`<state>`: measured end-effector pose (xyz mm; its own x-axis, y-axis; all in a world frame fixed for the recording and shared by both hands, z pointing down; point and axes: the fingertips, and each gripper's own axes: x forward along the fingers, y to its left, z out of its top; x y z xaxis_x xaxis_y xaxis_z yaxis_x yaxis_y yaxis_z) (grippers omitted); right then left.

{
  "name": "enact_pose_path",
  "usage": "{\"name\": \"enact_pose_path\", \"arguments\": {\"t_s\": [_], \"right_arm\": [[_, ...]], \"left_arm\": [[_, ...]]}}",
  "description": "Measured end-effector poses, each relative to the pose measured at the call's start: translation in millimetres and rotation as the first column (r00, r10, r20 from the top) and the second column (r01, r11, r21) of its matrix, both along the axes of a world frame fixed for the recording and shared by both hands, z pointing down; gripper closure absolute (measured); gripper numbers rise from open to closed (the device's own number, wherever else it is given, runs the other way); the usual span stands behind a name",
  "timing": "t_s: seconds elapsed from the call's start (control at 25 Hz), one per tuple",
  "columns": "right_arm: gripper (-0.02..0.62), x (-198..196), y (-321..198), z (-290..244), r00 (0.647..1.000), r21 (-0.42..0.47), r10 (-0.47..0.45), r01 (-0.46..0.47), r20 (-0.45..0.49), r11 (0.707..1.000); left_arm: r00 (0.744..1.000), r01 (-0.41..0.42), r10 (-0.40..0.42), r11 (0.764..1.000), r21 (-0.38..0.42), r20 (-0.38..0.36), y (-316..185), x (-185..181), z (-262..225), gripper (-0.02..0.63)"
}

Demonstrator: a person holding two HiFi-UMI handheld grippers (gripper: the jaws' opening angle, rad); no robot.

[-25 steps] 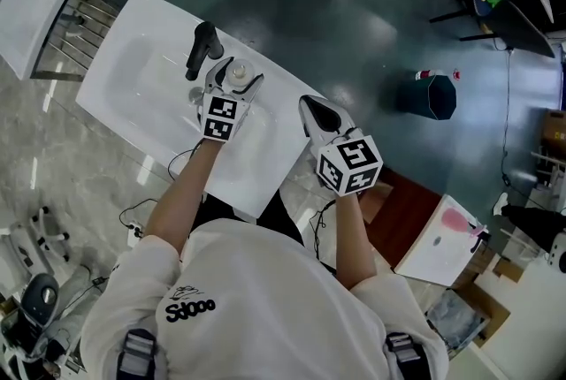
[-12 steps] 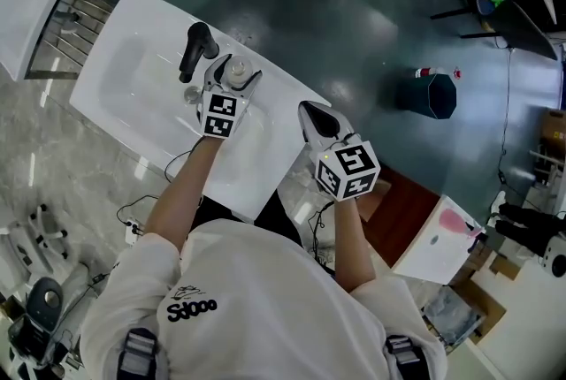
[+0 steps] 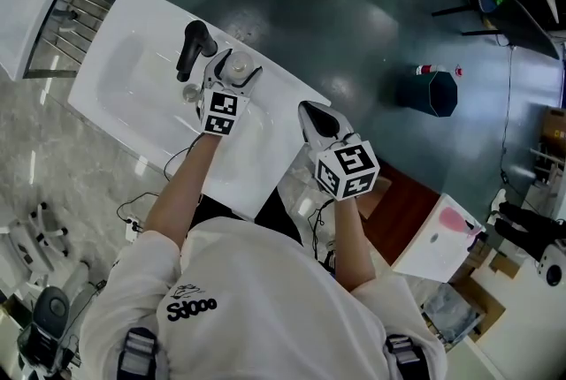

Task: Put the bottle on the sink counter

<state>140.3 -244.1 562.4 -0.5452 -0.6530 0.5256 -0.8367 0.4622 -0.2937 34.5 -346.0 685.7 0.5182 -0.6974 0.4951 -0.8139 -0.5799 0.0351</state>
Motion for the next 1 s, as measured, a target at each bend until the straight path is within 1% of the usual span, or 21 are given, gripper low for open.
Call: {"name": "enact_pose_path", "arguments": {"t_s": [0.32,0.72,1.0], "right_arm": [[0.586,1,6,-1,1.0,0.0,0.009,-0.009,-0.014,1.0],[0.586,0,20,0,1.0,0.0,0.015,-0.015,-0.022,1.0],[0.586,-3,29,-8,0.999,0.026,0.025,-0.024,-0.037,0.999]], "left_arm": [[1.0,-0.021,0.021,1.0,0.001,-0.006,0,2,1,0.264],[0.998,-0.019,0.017,0.999,-0.034,-0.053,18,-8,3,0.255],[0.999,-0.032,0.032,0.999,-0.03,-0.007,46,-24,-2,0.256]]}}
